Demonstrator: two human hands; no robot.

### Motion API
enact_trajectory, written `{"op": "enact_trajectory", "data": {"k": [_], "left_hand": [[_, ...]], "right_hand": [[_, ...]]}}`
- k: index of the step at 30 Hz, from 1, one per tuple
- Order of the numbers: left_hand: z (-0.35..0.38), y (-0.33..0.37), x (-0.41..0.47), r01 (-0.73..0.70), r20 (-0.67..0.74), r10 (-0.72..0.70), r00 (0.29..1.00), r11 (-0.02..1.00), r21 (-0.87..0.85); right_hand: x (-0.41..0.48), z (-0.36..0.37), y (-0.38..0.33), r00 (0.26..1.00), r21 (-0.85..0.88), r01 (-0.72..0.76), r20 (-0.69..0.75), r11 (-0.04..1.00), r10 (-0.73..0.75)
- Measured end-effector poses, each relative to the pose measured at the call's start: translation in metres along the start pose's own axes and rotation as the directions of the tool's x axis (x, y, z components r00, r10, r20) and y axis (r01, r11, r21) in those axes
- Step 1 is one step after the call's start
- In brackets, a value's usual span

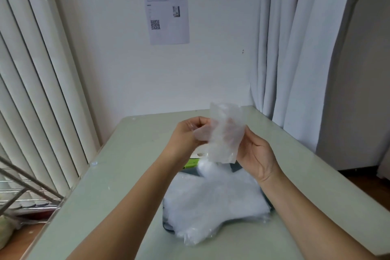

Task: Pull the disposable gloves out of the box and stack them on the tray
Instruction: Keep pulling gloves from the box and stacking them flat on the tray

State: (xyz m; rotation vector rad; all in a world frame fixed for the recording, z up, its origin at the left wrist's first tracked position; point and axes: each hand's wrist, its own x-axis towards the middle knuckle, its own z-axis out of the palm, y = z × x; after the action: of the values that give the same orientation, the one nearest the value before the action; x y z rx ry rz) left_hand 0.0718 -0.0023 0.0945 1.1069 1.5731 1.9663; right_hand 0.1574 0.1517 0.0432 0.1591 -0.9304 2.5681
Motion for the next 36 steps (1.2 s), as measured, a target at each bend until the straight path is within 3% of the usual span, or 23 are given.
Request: {"op": "enact_trajectory", "data": {"k": [3, 8, 16, 19, 21, 23, 27, 32, 36], "left_hand": [[-0.006, 0.004, -0.002, 0.018, -0.105, -0.01, 0.994, 0.997, 0.077], [-0.015, 0.008, -0.005, 0.081, -0.244, -0.012, 0.97, 0.957, 0.278], [-0.007, 0.007, -0.007, 0.044, -0.272, 0.074, 0.959, 0.913, 0.405], [-0.004, 0.004, -0.009, 0.048, -0.281, 0.078, 0.957, 0.907, 0.418], [-0.003, 0.004, -0.011, 0.057, -0.274, 0.051, 0.96, 0.927, 0.372], [-0.005, 0.006, -0.013, 0.065, -0.269, 0.014, 0.963, 0.957, 0.282], [-0.016, 0.006, -0.016, 0.107, -0.345, -0.058, 0.937, 0.987, 0.124], [-0.036, -0.013, -0.026, 0.154, -0.472, -0.166, 0.866, 0.986, -0.065], [-0.039, -0.032, -0.031, 0.189, -0.465, -0.23, 0.855, 0.973, -0.134]], "right_hand": [[-0.004, -0.006, 0.004, 0.988, 0.001, -0.114, -0.102, 0.993, 0.114], [-0.016, 0.009, 0.008, 0.915, -0.231, -0.327, -0.318, 0.916, 0.246], [-0.048, 0.055, 0.058, 0.958, -0.671, -0.267, -0.11, 0.692, 0.263], [-0.047, 0.066, 0.072, 0.969, -0.762, -0.248, -0.181, 0.598, 0.171], [-0.039, 0.066, 0.076, 0.954, -0.74, -0.288, -0.279, 0.608, 0.112], [-0.033, 0.063, 0.076, 0.937, -0.669, -0.293, -0.342, 0.683, 0.067], [-0.029, 0.049, 0.061, 0.919, -0.445, -0.136, -0.39, 0.885, -0.055], [-0.041, 0.013, 0.043, 0.907, 0.013, -0.047, -0.419, 0.999, 0.048], [-0.046, 0.003, 0.042, 0.911, -0.004, -0.198, -0.371, 0.98, 0.183]]}}
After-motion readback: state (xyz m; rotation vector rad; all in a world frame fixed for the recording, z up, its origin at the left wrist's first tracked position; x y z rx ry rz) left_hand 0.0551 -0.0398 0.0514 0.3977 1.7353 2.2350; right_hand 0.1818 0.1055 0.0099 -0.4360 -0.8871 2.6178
